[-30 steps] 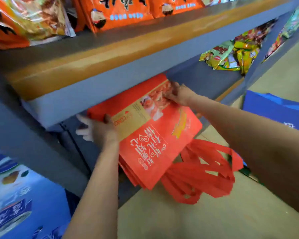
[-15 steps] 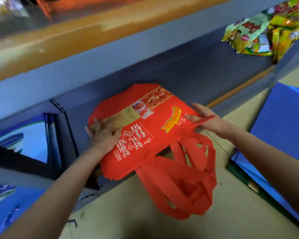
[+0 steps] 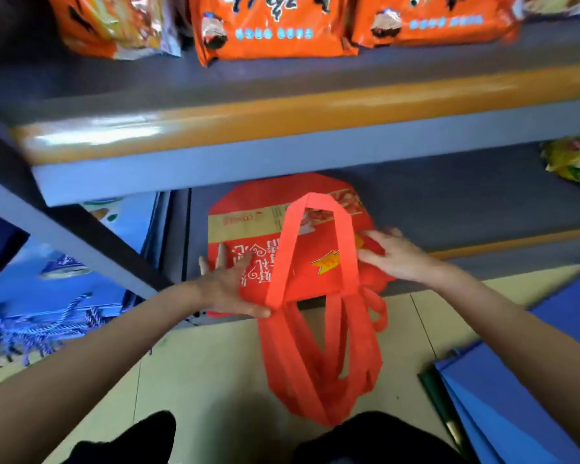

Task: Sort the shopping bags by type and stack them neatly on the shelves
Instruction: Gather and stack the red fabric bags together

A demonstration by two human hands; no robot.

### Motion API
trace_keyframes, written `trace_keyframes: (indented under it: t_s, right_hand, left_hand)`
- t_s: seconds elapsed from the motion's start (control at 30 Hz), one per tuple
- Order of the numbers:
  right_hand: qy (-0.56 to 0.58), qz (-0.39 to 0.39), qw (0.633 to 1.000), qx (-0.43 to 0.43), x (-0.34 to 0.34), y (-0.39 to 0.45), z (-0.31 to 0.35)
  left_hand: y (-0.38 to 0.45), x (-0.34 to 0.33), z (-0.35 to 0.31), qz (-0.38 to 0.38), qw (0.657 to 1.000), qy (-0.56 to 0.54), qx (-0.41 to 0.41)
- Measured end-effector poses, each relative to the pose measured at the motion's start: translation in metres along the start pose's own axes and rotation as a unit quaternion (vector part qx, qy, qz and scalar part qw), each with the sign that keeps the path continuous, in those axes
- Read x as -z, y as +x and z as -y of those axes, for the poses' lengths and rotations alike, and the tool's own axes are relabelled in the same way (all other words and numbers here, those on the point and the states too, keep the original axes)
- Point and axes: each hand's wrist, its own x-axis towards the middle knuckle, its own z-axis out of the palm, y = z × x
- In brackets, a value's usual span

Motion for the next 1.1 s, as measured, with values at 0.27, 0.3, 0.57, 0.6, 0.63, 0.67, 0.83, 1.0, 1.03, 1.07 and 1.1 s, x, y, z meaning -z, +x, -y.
trace_keyframes:
  t_s: [0.27,0.3,0.57,0.6,0.63,0.67,0.83,1.0,1.03,1.07,1.1]
  right_hand:
    - [0.053,-0.048,0.99,0.121,0.002,-0.028,-0.022]
    - [0.057,-0.047,0.99,0.119,0.0,-0.027,-0.022]
    - [0.038,-0.02,0.998,0.05,-0.045,-0.033,-0.032]
    - [0.061,-0.05,0.996,0.043,-0.048,-0.03,-0.028]
    - [0.078,-0.072,0.994,0.039,-0.049,-0.025,-0.024]
    - [0.091,-0.084,0.992,0.033,-0.049,-0.021,-0.02]
    - [0.16,-0.037,0.985,0.055,-0.03,-0.005,0.0]
    - [0.126,0.018,0.99,0.064,-0.02,0.015,0.033]
    - [0.11,0.04,0.991,0.059,-0.02,0.017,0.035]
    - [0.111,0.053,0.991,0.05,-0.019,0.016,0.035]
    - [0.118,0.051,0.991,0.041,-0.016,0.013,0.034]
  left_hand:
    - [0.016,-0.023,0.009,-0.052,0.997,0.047,-0.038]
    - [0.017,-0.023,0.009,-0.058,0.997,0.04,-0.037]
    - [0.033,-0.023,0.008,-0.099,0.992,0.042,-0.058]
    - [0.036,-0.022,0.009,-0.118,0.99,0.035,-0.07]
    - [0.039,-0.018,0.012,-0.14,0.987,0.026,-0.078]
    - [0.042,-0.014,0.014,-0.162,0.983,0.017,-0.084]
    - [0.045,0.003,0.037,-0.133,0.988,0.014,-0.081]
    - [0.031,0.001,0.056,-0.055,0.995,0.038,-0.073]
    - [0.029,0.004,0.057,-0.052,0.994,0.027,-0.091]
    - [0.025,0.007,0.055,-0.052,0.992,-0.004,-0.117]
    - [0.021,0.013,0.052,-0.06,0.986,-0.048,-0.146]
